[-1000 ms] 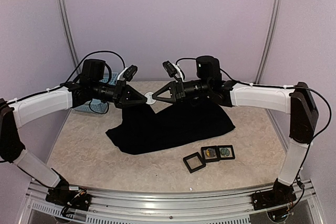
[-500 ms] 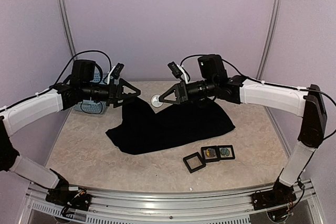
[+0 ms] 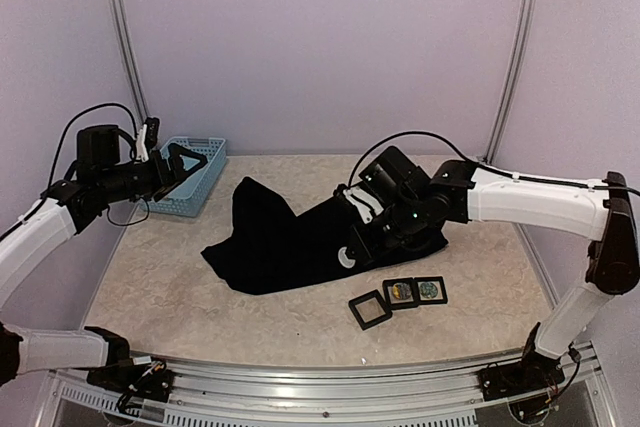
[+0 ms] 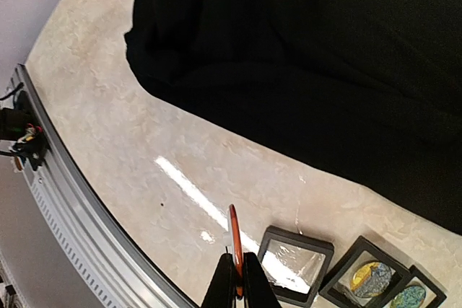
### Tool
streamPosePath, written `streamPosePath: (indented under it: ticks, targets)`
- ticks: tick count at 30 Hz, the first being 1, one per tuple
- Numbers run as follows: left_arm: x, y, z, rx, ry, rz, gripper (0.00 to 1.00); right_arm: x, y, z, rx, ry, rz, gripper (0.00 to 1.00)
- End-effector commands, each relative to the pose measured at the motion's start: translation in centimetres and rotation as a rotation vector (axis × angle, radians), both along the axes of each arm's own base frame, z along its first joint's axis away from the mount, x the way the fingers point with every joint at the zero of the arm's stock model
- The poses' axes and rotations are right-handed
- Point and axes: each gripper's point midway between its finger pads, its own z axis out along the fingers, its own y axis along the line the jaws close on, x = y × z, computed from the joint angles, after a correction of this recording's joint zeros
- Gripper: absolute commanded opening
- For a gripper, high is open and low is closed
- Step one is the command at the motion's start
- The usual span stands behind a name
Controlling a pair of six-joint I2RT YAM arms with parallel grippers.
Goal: Remove the brooch from the garment
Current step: Pass from the left arm to the right, then place the brooch in the brooch box.
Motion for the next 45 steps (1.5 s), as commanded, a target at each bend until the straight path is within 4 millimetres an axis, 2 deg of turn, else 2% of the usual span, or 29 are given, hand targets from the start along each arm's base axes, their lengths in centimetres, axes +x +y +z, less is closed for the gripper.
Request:
streamPosePath:
  ticks: [1, 9, 19, 23, 35, 45]
  targets:
    - [0.2, 1.8, -1.6, 0.044, 0.034, 0.053, 0.99, -0.3, -3.1, -4.2, -0.235, -0.008, -0.069, 0.00]
    - [0.4, 3.0, -2.2, 0.052, 0.045, 0.079, 0.99, -1.5, -4.7, -8.3, -0.428, 0.014, -0.080, 0.00]
    - [0.3, 3.8, -2.6, 0.076, 0.049, 0.118, 0.99, -3.5, -5.8, -10.8, -0.539, 0.040, -0.032, 0.00]
    - [0.3, 4.0, -2.6, 0.078, 0.047, 0.124, 0.99, -4.0, -5.6, -11.2, -0.557, 0.038, -0.019, 0.00]
    - [0.0, 4.1, -2.6, 0.075, 0.046, 0.126, 0.99, -3.6, -6.2, -12.3, -0.637, 0.010, -0.046, 0.00]
    - [-0.2, 4.2, -2.7, 0.074, 0.046, 0.127, 0.99, -3.2, -6.6, -11.9, -0.665, -0.024, -0.081, 0.00]
